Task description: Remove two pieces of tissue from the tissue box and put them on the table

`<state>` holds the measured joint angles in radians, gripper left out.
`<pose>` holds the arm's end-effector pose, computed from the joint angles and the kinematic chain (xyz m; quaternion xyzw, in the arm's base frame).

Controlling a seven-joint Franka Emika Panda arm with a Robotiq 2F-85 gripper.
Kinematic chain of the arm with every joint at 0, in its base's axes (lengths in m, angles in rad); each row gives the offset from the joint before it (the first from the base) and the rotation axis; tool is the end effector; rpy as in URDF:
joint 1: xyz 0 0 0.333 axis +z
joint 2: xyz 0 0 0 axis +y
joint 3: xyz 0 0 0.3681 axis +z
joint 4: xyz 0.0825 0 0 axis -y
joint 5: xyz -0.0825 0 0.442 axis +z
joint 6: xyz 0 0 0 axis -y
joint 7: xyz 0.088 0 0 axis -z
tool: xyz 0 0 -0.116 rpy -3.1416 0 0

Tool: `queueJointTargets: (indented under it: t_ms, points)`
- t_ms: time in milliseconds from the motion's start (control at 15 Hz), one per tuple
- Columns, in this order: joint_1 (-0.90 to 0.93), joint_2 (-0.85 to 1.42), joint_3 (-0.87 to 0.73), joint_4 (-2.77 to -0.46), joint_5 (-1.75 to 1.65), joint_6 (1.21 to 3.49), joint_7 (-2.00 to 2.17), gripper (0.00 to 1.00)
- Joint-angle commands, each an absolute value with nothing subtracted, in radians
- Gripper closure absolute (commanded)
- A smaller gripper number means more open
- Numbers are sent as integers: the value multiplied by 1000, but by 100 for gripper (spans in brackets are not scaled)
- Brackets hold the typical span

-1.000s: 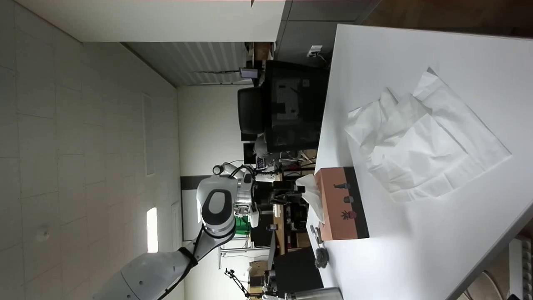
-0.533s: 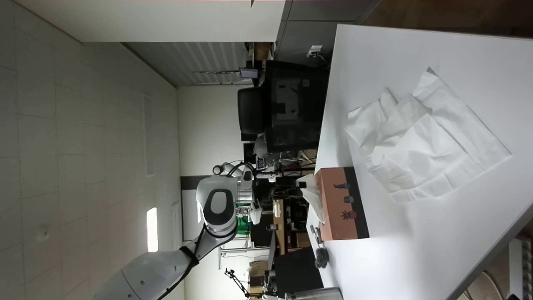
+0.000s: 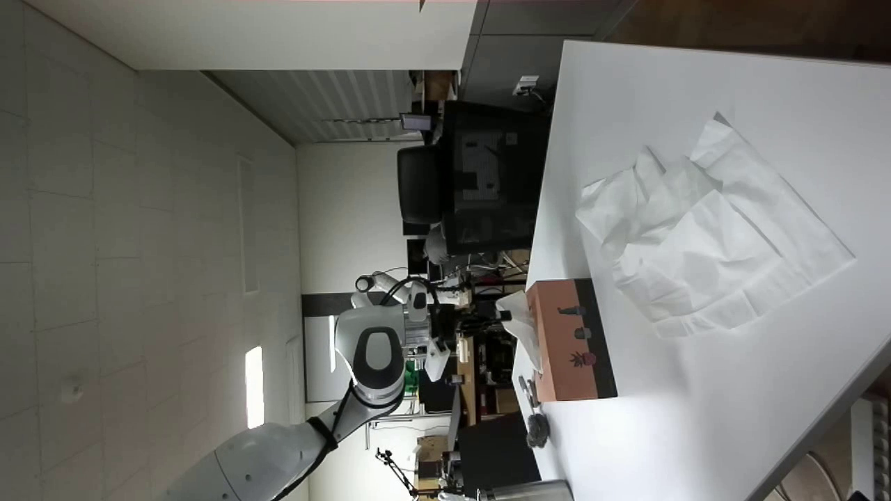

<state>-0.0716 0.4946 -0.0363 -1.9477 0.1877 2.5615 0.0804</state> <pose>0.6919 -0.0756 0.2281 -0.9832 0.1657 -0.0606 0.0467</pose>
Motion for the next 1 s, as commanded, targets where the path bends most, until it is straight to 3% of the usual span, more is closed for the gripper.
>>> queueJointTargets:
  t_ms: [0, 933]
  points:
    - [-100, 482, -4, -1967, 227, 2582, 43, 100]
    - [-136, 313, -116, -1929, 171, 2522, 115, 100]
